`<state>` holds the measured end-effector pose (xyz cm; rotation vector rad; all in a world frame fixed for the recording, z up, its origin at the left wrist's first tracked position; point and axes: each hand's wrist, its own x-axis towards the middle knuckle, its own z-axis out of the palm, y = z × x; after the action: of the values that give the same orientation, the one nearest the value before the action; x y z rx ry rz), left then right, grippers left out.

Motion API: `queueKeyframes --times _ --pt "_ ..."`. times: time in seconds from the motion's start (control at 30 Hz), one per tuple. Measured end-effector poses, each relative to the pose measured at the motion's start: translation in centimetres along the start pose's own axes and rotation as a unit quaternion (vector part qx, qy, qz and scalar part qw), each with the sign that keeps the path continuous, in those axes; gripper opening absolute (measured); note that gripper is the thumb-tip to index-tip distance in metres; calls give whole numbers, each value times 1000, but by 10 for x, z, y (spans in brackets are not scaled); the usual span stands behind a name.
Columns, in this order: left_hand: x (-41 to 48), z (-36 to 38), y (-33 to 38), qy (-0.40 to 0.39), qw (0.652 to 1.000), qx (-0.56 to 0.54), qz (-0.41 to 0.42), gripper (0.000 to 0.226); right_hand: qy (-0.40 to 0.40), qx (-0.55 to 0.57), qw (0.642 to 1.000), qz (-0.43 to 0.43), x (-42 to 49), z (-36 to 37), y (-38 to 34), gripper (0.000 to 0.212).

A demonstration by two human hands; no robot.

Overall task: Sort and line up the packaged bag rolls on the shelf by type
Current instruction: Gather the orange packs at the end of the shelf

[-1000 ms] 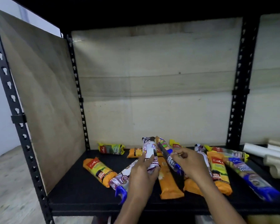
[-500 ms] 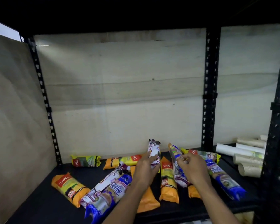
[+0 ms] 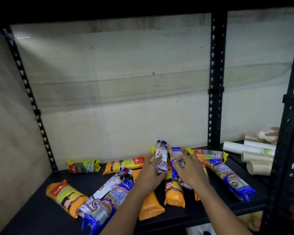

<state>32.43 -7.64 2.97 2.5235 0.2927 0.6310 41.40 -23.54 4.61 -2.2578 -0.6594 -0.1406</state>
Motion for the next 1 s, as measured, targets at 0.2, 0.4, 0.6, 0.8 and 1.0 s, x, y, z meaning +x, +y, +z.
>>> queueKeyframes --times 0.2,0.4,0.6,0.8,1.0 --pt "-17 -8 11 39 999 2 2 62 -7 8 1000 -21 -10 -9 -2 26" --pt "-59 -7 36 73 997 24 -18 41 19 -78 997 -1 -34 -37 14 40" --pt "-84 24 66 32 997 22 -62 46 -68 -125 987 78 -63 -47 32 62" --pt "-76 38 78 -20 993 23 -113 70 -90 -60 989 99 -76 -39 39 60" --pt "-68 35 82 -8 989 29 -145 60 -97 -41 986 128 -70 -41 38 62"
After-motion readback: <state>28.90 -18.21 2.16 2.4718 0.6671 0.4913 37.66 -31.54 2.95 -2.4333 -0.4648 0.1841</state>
